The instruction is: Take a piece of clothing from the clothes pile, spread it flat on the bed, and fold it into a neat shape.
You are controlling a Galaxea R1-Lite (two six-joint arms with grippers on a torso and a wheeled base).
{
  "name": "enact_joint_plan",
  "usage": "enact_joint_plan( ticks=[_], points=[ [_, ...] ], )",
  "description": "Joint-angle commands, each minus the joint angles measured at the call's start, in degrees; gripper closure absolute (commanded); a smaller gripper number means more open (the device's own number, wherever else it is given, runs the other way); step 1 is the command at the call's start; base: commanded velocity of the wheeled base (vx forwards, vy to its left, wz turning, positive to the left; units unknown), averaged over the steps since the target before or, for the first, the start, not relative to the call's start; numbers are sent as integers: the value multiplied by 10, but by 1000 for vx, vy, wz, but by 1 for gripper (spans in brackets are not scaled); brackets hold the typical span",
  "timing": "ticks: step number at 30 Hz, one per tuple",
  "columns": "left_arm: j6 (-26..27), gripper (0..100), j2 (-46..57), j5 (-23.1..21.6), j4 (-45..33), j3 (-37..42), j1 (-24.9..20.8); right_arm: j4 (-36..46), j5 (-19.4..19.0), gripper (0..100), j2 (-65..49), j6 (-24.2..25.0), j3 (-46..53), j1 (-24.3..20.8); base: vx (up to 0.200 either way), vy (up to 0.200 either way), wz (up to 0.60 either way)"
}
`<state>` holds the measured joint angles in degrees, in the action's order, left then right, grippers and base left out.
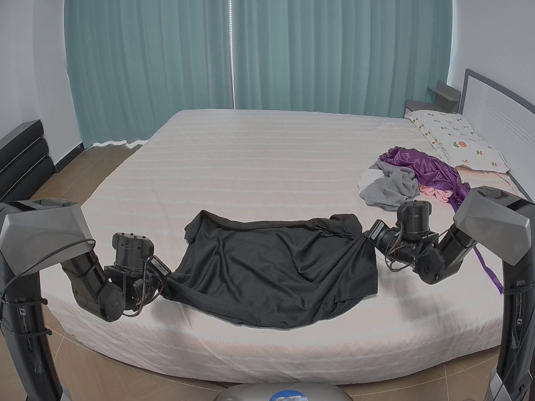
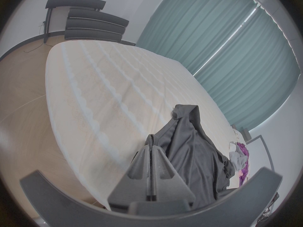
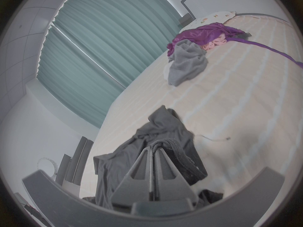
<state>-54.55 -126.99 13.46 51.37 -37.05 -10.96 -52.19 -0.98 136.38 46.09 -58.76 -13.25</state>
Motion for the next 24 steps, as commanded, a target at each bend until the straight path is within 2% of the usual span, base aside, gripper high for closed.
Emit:
enact_joint_plan(
  ticks=[1,10,11,16,19,24],
  points=[
    [-13,100,-13,0,11,-21,24,63,14,100,49,1,-119,0,0,0,0],
    [-13,100,-34,0,15,-27,32,101,41,100,125,0,-232,-1,0,0,0],
    [-13,100,-36,0,15,-27,32,101,41,0,130,0,-236,-2,0,0,0],
    [-13,100,-41,-1,15,-26,31,96,40,0,140,0,-242,-2,0,0,0],
    [-13,100,-41,-1,15,-23,30,96,39,0,120,0,-213,2,0,0,0],
    [-13,100,-37,0,15,-13,26,94,18,0,26,-5,-84,7,0,0,0]
  ],
)
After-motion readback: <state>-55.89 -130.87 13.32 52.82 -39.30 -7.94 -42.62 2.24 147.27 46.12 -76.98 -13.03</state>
